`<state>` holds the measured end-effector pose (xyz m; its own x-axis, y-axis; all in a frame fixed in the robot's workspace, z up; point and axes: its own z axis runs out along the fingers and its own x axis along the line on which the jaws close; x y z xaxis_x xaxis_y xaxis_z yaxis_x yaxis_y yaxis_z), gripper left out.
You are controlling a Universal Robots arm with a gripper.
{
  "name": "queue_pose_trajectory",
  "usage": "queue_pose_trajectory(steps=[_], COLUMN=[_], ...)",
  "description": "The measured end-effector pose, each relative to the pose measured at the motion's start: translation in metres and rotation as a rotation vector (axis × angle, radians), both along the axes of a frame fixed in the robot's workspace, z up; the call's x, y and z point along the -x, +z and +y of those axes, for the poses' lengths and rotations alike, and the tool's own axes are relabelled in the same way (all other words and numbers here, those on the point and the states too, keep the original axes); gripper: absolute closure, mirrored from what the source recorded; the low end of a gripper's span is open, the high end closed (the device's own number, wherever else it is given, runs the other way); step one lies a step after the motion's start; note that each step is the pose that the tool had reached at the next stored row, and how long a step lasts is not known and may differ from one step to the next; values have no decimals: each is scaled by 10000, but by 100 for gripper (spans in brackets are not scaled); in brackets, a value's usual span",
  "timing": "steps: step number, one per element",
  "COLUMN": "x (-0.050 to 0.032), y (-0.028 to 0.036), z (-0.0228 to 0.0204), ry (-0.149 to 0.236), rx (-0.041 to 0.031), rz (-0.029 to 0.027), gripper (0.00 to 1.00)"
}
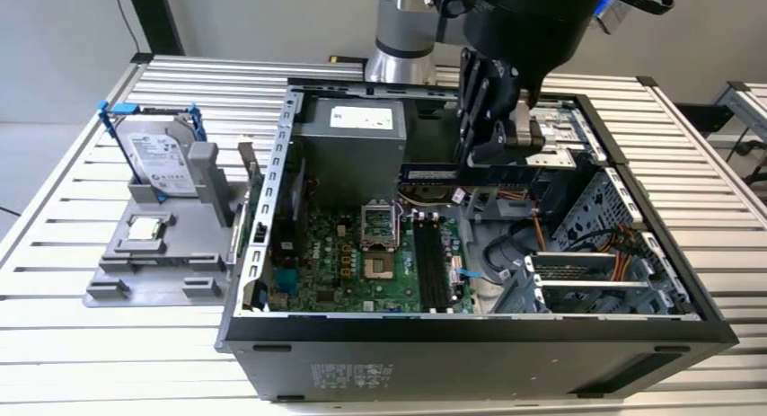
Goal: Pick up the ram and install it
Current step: 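Pick up the ram and move it above insertion slot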
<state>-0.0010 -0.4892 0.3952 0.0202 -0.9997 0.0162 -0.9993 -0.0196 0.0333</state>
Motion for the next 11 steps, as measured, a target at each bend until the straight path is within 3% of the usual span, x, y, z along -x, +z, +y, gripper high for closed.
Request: queue_pose_trajectory(steps=[4,6,9,11], x=[-7,-9,-10,-10], y=[-2,-1,-2,-1], z=[3,3,4,4], ry=[-179,-247,-323,-361], rx=[-112,-225,-459,-513], rz=[-11,-22,-36,-37], gripper=[100,100,100,100])
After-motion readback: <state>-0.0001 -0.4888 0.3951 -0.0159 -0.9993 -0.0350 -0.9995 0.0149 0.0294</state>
